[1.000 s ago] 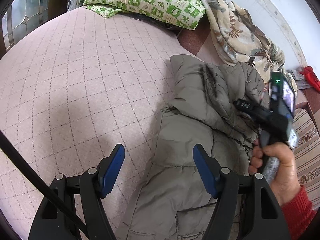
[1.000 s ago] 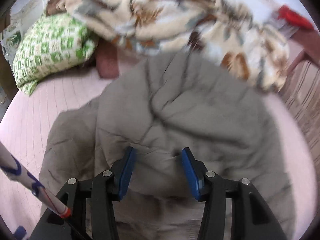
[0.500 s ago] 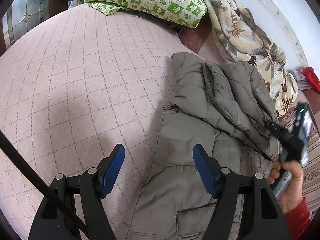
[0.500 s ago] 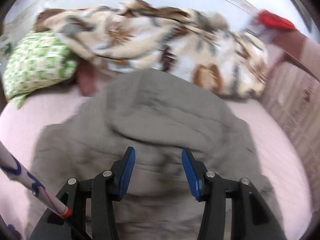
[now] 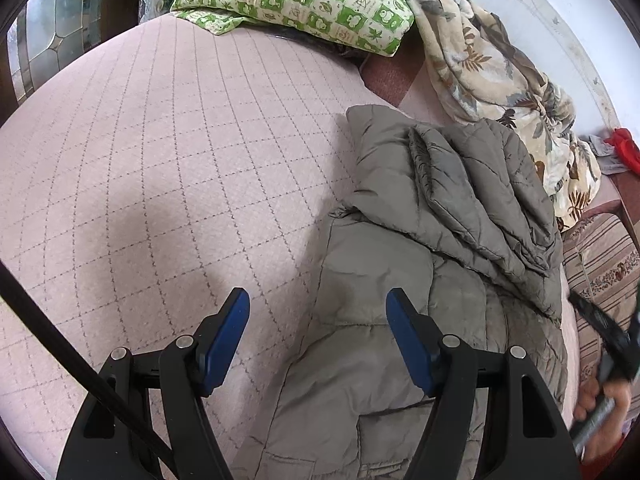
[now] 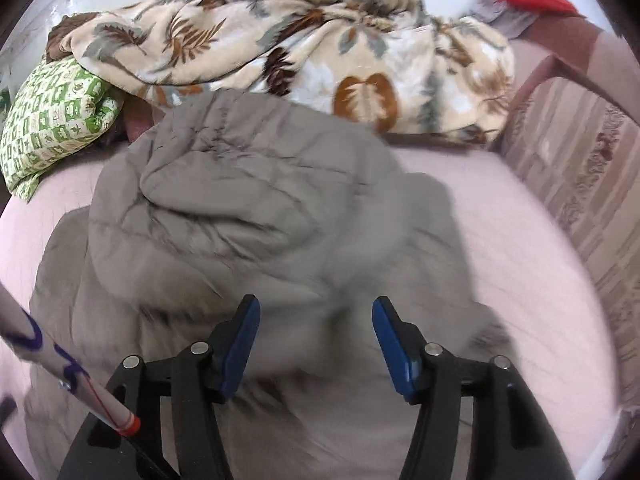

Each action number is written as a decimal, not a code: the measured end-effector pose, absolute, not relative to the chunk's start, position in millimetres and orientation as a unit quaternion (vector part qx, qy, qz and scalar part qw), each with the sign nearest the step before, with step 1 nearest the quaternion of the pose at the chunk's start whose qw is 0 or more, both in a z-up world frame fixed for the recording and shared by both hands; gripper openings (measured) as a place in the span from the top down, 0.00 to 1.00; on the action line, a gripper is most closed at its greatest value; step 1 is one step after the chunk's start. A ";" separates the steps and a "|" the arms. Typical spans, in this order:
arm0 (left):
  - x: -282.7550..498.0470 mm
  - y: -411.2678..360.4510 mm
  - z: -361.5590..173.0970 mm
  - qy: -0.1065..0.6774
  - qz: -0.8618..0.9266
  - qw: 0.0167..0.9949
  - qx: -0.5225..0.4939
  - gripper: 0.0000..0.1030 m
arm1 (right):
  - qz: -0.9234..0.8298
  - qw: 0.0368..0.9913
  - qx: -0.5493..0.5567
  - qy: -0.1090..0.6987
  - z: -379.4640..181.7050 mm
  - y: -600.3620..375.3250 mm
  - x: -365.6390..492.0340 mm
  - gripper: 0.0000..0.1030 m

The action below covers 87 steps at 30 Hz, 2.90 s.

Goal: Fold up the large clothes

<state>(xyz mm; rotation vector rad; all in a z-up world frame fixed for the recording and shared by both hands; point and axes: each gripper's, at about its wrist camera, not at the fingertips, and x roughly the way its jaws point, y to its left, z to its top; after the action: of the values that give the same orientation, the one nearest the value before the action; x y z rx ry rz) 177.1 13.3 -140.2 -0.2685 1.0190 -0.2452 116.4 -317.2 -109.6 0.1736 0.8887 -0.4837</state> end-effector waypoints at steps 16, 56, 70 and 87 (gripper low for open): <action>153.1 38.4 -163.4 0.539 -0.144 0.808 -0.188 0.32 | -0.284 0.809 0.265 0.441 -133.4 -463.8 -109.9 0.22; 25.2 71.0 -215.5 0.566 -0.312 0.683 -0.341 0.27 | 0.009 0.775 0.497 0.389 -214.9 -424.0 -201.6 0.16; 19.3 44.7 -202.7 0.569 -0.262 0.732 -0.266 0.31 | 0.006 0.793 0.461 0.398 -219.4 -384.9 -224.7 0.31; -60.3 44.2 -107.0 0.532 -0.233 0.797 -0.169 0.83 | 0.010 0.824 0.448 0.348 -158.2 -386.5 -259.0 0.84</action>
<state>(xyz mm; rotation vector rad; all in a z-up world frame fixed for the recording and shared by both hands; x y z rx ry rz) -60.3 44.2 -107.0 -0.3631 1.1417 -0.5005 -258.9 -386.5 -158.2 0.9524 0.7390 0.0222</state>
